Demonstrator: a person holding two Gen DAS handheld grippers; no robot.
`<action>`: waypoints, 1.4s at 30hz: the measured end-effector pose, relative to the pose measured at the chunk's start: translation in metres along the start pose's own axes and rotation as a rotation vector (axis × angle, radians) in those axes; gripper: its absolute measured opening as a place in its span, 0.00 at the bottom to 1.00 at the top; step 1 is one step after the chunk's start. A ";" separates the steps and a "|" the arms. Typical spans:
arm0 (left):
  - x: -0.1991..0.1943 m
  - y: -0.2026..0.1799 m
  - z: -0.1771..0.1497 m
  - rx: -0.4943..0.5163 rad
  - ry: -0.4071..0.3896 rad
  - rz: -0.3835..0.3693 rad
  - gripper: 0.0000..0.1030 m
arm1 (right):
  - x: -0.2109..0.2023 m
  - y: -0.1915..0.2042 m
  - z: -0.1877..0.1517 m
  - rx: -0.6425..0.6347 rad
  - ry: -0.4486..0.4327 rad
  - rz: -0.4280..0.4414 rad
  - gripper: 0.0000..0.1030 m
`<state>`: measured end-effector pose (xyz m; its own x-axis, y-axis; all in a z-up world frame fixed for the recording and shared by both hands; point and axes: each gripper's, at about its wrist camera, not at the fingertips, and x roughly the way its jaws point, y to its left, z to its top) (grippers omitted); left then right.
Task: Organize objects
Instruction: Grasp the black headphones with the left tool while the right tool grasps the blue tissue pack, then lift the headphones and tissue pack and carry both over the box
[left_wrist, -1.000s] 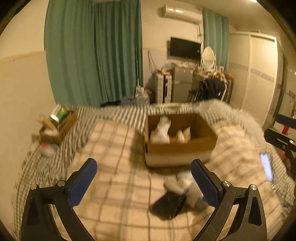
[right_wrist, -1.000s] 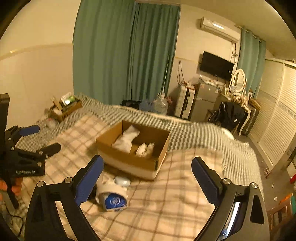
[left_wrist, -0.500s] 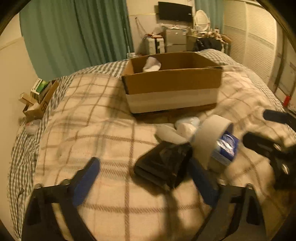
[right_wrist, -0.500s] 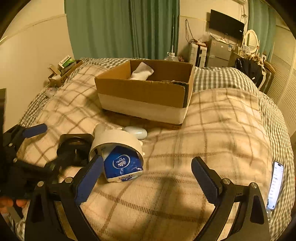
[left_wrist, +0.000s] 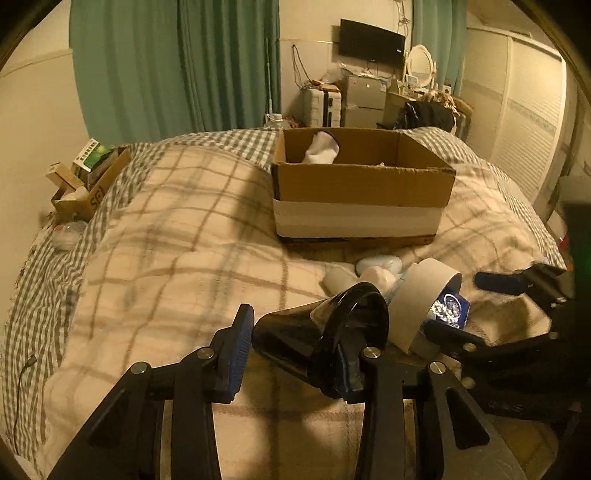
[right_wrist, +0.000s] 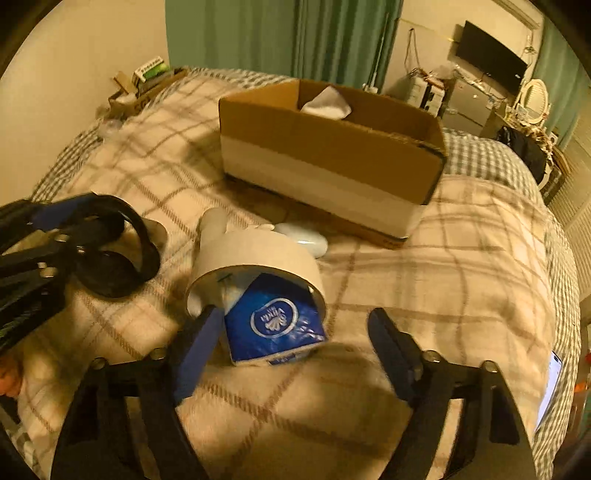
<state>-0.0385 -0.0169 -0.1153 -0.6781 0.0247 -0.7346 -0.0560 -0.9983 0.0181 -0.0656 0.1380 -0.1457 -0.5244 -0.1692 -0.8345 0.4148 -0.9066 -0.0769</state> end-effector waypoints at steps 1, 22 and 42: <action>-0.002 0.000 0.000 0.001 -0.005 0.001 0.38 | 0.003 0.001 0.001 -0.007 0.008 0.010 0.63; -0.011 0.001 -0.003 0.005 -0.015 -0.030 0.38 | -0.035 0.017 -0.011 -0.101 0.043 0.019 0.52; -0.021 0.001 0.001 -0.007 -0.025 -0.057 0.38 | -0.077 -0.006 0.000 -0.075 -0.045 0.002 0.14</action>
<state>-0.0250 -0.0185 -0.0994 -0.6922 0.0826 -0.7170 -0.0900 -0.9956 -0.0278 -0.0277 0.1560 -0.0807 -0.5556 -0.1891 -0.8097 0.4692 -0.8753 -0.1175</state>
